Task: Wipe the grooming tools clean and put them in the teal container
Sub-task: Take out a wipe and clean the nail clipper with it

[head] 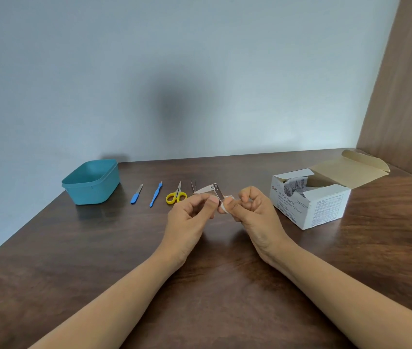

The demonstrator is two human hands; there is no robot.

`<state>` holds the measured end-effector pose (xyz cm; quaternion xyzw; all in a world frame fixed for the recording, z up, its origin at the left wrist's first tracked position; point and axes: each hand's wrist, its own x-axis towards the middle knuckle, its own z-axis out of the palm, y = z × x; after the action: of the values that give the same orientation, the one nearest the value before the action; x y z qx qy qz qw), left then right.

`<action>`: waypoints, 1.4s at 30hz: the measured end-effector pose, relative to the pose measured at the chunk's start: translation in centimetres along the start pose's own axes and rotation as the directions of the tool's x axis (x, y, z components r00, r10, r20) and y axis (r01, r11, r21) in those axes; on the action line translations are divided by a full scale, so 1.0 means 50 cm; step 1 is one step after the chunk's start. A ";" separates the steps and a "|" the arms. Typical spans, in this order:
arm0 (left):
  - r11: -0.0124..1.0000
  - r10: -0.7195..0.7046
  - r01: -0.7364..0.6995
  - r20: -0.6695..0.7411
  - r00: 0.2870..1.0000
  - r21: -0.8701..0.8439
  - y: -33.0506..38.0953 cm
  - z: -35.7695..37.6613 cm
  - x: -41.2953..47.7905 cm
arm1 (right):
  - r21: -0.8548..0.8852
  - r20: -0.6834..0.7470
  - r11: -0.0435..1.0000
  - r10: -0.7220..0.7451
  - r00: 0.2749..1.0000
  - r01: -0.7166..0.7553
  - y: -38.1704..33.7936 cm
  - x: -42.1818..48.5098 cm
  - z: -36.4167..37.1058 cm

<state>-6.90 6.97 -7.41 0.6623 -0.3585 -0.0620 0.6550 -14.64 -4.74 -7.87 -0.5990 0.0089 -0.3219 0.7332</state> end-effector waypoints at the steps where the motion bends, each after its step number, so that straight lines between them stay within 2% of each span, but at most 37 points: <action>1: 1.000 0.004 -0.004 -0.008 1.000 -0.012 0.003 0.001 -0.001 | -0.029 0.001 0.999 -0.013 1.000 0.013 0.001 0.000 0.001; 5: 0.999 0.010 -0.011 -0.021 1.000 -0.052 0.010 0.001 -0.004 | -0.167 0.032 0.985 -0.044 0.999 0.048 0.013 0.000 0.002; 8: 0.999 -0.010 0.009 -0.035 0.999 -0.031 0.008 -0.001 -0.004 | -0.180 0.023 0.983 -0.043 0.999 0.046 0.020 0.000 0.001; 13: 0.994 0.016 -0.006 -0.094 0.995 0.106 -0.005 -0.005 -0.001 | -0.130 0.004 0.990 -0.048 0.999 0.048 0.015 -0.004 0.002; 16: 0.976 0.078 -0.058 -0.088 0.993 0.209 -0.001 -0.004 -0.005 | -0.154 -0.034 0.986 -0.064 0.997 0.058 0.014 -0.004 -0.001; 20: 0.966 0.110 -0.083 -0.099 0.989 0.246 -0.001 -0.004 -0.006 | -0.205 -0.004 0.978 -0.036 0.999 0.034 0.015 -0.003 0.000; 26: 0.997 -0.011 0.025 -0.180 0.984 0.076 -0.008 -0.002 0.001 | -0.303 -0.017 0.953 -0.002 1.000 -0.003 0.019 -0.005 0.001; 29: 0.998 -0.066 0.063 -0.163 0.984 -0.027 -0.003 -0.001 0.000 | -0.160 -0.103 0.987 0.009 0.995 -0.026 0.010 0.001 -0.003; 32: 0.989 -0.111 0.098 -0.122 0.986 -0.112 -0.001 0.000 -0.002 | -0.005 -0.173 0.994 0.107 0.979 -0.109 0.003 0.005 -0.008; 36: 0.981 -0.130 0.119 -0.065 0.989 -0.151 -0.004 0.001 -0.001 | 0.078 -0.177 0.985 0.168 0.970 -0.156 -0.003 0.007 -0.006; 42: 0.986 -0.124 0.118 -0.039 0.992 -0.120 -0.008 0.002 0.000 | 0.008 -0.126 0.989 0.145 0.981 -0.145 -0.002 0.005 0.000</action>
<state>-6.81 6.85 -7.78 0.6444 -0.2982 -0.1073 0.6960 -14.50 -4.85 -7.68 -0.5756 0.0991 -0.3049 0.7523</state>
